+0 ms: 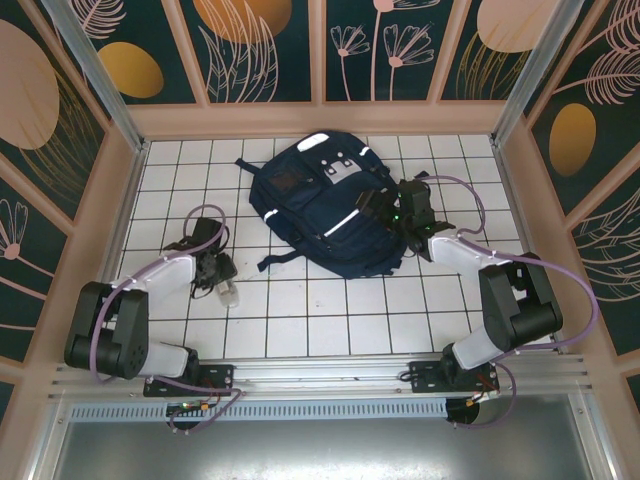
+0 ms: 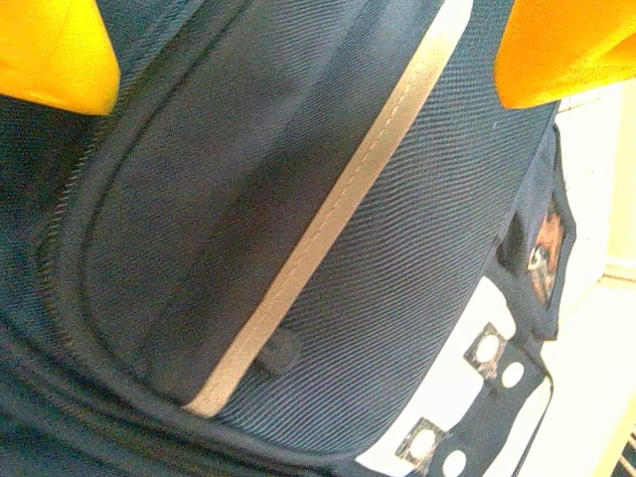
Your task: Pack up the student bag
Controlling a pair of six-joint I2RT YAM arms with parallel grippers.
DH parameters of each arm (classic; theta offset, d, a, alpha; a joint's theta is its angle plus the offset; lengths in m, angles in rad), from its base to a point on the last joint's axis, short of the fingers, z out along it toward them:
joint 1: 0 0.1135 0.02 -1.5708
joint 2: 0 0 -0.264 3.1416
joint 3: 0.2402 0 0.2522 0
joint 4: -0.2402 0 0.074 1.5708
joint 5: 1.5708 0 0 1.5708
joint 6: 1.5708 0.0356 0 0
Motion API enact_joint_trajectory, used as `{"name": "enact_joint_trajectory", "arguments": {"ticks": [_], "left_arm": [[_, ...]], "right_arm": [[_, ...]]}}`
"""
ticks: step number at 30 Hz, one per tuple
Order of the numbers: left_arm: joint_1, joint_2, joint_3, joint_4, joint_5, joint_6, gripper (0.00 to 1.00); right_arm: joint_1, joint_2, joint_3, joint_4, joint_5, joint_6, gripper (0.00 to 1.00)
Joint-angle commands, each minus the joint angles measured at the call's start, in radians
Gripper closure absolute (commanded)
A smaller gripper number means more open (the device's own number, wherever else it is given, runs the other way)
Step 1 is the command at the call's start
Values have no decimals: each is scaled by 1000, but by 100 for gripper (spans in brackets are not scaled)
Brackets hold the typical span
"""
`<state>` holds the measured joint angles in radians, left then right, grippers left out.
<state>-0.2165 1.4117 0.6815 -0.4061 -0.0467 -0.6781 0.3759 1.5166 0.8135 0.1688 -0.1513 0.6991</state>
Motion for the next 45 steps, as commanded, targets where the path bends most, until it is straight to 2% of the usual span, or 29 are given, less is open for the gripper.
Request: {"name": "enact_joint_trajectory", "arguments": {"ticks": [1,8,11,18,24,28,33,36,40,45], "left_arm": [[-4,14,111,95,74,-33,59],[-8,63,246,271,214,-147,57],[-42,92,284,354,256,-207,57],[-148,144,318,530,274,-328,57],[-198,164,302,647,282,-401,57],[-211,155,297,682,282,-414,57],[-227,158,309,714,286,-421,57],[-240,172,323,729,295,-429,57],[-263,188,332,756,310,-448,57],[-298,186,339,763,324,-463,56]], "right_arm": [[32,-33,39,9,-72,-59,4],[130,-48,42,88,-237,-149,5],[188,-34,48,144,-290,-168,5],[307,36,67,304,-340,-148,6],[342,109,139,254,-367,-143,12],[343,85,151,107,-316,-175,12],[343,-20,132,-62,-310,-212,12],[343,-86,130,-163,-264,-236,12],[342,-125,134,-212,-177,-263,11],[324,-90,157,-152,-75,-280,11]]}}
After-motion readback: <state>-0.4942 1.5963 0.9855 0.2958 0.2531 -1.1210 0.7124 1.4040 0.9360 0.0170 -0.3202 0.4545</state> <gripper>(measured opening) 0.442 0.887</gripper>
